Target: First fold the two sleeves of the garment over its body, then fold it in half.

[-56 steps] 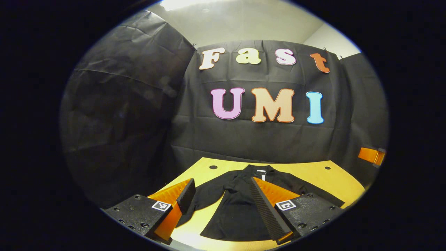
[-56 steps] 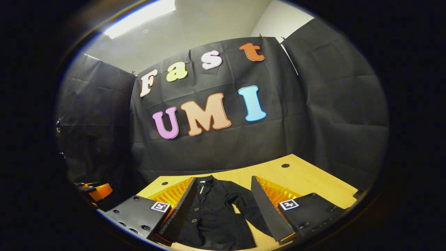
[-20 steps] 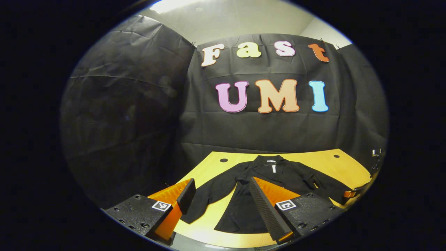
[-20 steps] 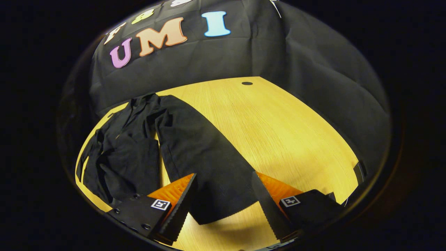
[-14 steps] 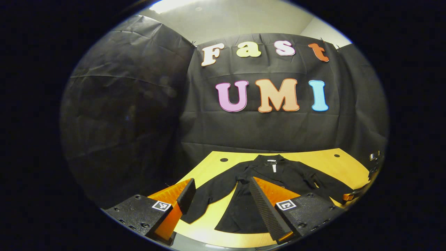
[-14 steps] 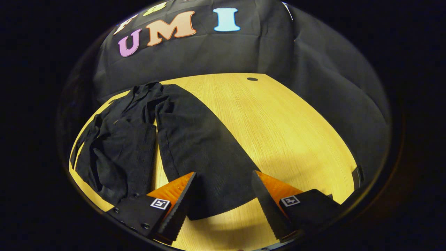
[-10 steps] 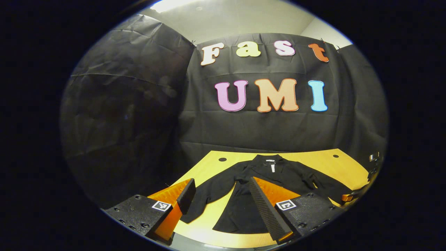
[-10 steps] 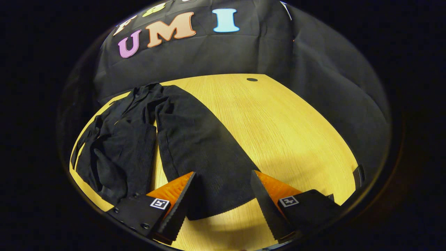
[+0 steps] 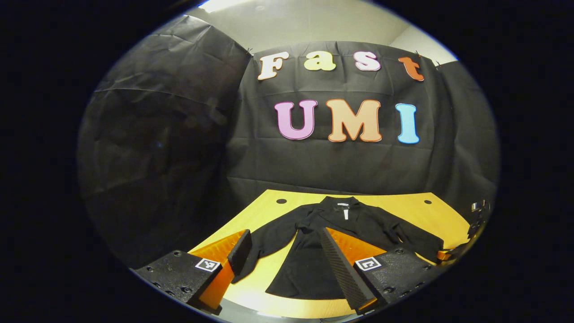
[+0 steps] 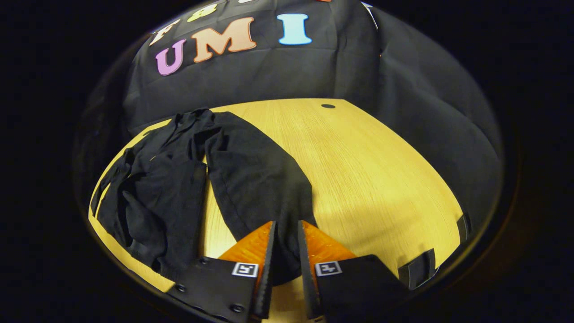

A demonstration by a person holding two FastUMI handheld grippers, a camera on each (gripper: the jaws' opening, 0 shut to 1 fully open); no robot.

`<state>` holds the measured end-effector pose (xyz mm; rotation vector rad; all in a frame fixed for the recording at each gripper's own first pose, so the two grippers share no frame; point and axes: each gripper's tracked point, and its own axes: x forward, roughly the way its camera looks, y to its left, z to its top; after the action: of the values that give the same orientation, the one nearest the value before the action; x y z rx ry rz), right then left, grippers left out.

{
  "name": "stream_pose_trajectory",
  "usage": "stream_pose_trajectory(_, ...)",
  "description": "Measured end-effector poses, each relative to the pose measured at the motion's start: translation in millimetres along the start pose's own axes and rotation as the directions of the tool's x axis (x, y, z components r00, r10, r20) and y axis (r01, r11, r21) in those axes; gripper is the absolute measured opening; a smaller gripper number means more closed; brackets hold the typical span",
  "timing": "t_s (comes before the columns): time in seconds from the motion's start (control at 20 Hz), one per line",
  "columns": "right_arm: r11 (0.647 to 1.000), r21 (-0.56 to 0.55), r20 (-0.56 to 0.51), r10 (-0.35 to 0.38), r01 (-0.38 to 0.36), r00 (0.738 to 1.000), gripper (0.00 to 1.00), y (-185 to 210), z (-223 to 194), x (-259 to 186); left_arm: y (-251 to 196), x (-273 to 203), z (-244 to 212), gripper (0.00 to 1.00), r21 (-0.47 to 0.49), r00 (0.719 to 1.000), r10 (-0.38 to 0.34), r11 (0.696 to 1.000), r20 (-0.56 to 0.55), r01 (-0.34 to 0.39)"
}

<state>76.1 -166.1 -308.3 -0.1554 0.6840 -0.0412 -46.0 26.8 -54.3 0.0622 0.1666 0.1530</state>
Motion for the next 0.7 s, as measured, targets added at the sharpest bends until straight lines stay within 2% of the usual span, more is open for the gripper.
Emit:
stream_pose_trajectory(0.05,1.000,0.000,0.011,0.008,-0.008,1.000,0.21,1.5,2.2,0.0,-1.3,-0.1,0.1,0.93,-0.001,1.000,0.000,1.000,-0.003,0.000)
stream_pose_trajectory(0.15,1.000,0.004,0.005,-0.011,0.011,1.000,0.14,-0.8,1.2,2.7,-5.0,0.2,-1.2,0.94,-0.001,1.000,-0.001,1.000,-0.005,0.001)
stream_pose_trajectory(0.45,0.998,-0.033,-0.019,-0.048,0.047,0.999,0.06,1.4,1.7,0.2,-16.9,0.6,-3.4,0.94,-0.011,1.000,-0.002,1.000,-0.009,0.002)
stream_pose_trajectory(0.7,0.998,-0.043,-0.049,-0.038,0.036,0.998,0.06,1.4,4.6,-1.3,-23.4,-3.8,-10.5,0.93,-0.022,1.000,0.013,1.000,-0.004,-0.014)
